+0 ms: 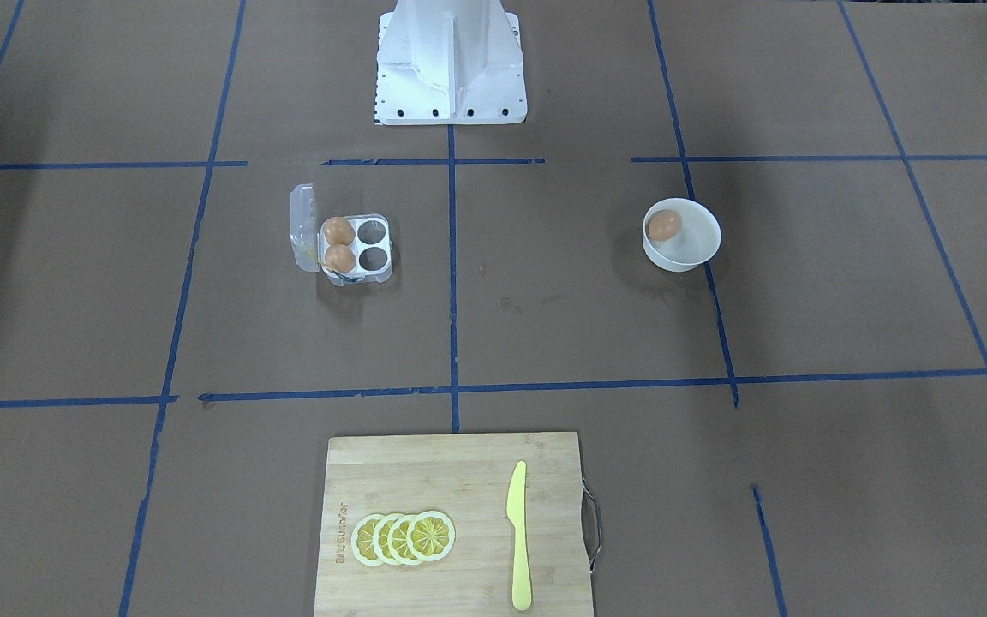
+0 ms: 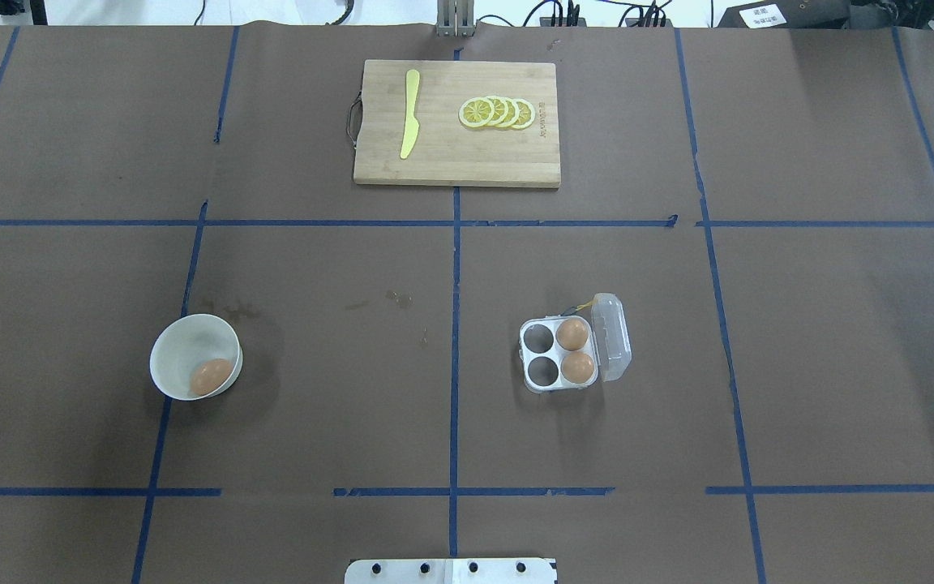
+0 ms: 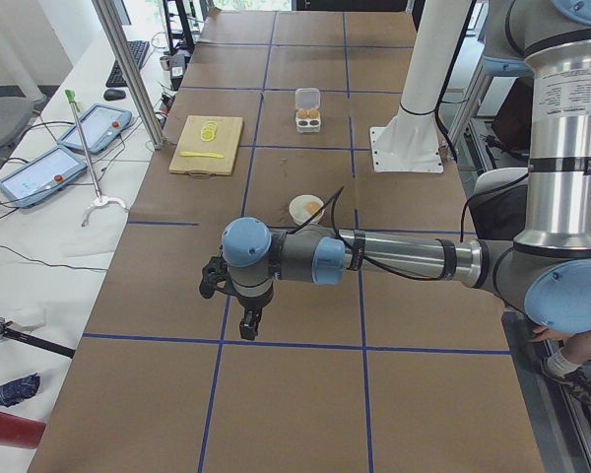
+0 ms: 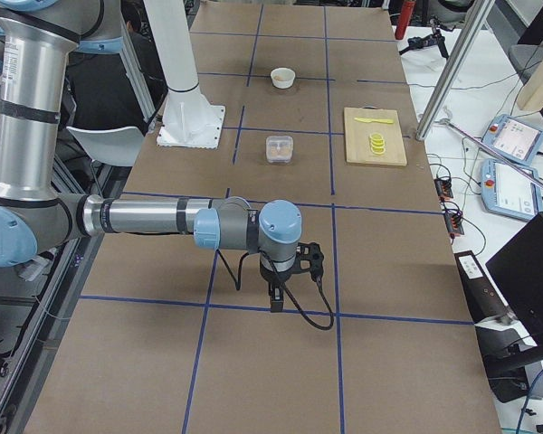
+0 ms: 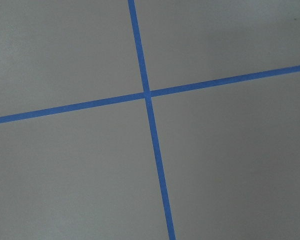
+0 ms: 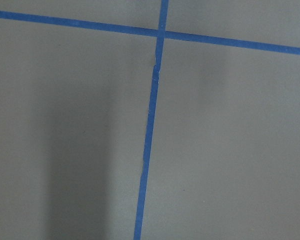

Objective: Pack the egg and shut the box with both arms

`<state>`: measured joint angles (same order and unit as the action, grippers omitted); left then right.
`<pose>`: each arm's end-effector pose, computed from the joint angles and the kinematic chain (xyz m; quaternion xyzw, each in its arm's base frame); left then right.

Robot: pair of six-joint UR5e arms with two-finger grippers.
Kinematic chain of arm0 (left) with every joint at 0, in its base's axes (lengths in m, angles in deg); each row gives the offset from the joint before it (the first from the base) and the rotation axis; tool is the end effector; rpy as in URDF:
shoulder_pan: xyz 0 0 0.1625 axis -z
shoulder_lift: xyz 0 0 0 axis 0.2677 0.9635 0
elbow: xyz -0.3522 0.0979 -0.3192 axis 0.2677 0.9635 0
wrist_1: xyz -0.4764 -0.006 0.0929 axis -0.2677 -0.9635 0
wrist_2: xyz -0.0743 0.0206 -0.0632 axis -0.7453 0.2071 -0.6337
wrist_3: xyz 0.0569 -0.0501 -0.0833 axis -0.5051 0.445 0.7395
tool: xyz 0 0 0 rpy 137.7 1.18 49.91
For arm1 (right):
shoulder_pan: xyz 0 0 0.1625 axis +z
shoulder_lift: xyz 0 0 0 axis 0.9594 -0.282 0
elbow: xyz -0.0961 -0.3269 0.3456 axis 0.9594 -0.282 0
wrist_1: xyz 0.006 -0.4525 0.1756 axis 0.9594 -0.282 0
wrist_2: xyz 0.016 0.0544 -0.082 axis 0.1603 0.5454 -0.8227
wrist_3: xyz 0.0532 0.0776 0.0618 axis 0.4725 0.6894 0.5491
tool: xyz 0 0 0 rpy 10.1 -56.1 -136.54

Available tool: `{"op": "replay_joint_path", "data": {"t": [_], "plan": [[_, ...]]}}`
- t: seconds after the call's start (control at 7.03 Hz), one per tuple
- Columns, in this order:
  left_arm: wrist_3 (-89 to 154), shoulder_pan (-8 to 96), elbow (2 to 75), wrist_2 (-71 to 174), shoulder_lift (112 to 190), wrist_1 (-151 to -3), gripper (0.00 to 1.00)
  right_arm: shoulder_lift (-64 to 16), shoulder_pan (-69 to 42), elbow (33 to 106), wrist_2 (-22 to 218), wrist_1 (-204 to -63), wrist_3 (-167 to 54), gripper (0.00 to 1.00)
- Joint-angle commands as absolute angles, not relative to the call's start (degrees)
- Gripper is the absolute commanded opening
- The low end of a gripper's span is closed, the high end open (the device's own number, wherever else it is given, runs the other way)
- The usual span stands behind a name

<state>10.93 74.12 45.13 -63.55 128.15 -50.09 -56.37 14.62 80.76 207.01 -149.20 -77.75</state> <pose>-0.0483 -0.5452 0.6788 0.0553 0.3917 0.0731 0.9155 0.0436 -0.4683 0.7028 0.0076 -0.3584 -0.0514 0.9321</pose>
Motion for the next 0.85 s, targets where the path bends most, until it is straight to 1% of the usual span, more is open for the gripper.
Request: {"op": "replay_joint_path", "data": {"t": [0.0, 0.28, 0.43, 0.71], "plan": [[11.11, 74.03, 45.30, -63.65, 128.14, -50.19, 1.00, -56.37, 14.53, 80.85, 207.01, -149.21, -77.88, 1.00], [11.02, 73.60, 45.39, -63.74, 128.57, -50.71, 1.00, -56.28, 12.61, 81.63, 207.01, -149.21, -77.53, 1.00], [11.02, 72.46, 45.74, -63.66, 128.84, -52.89, 1.00, -54.54, 11.38, 81.90, 207.09, -147.64, -77.01, 1.00], [11.37, 72.36, 45.74, -64.27, 129.02, -62.18, 1.00, -50.60, 9.88, 81.46, 206.66, -140.63, -76.92, 1.00]]}}
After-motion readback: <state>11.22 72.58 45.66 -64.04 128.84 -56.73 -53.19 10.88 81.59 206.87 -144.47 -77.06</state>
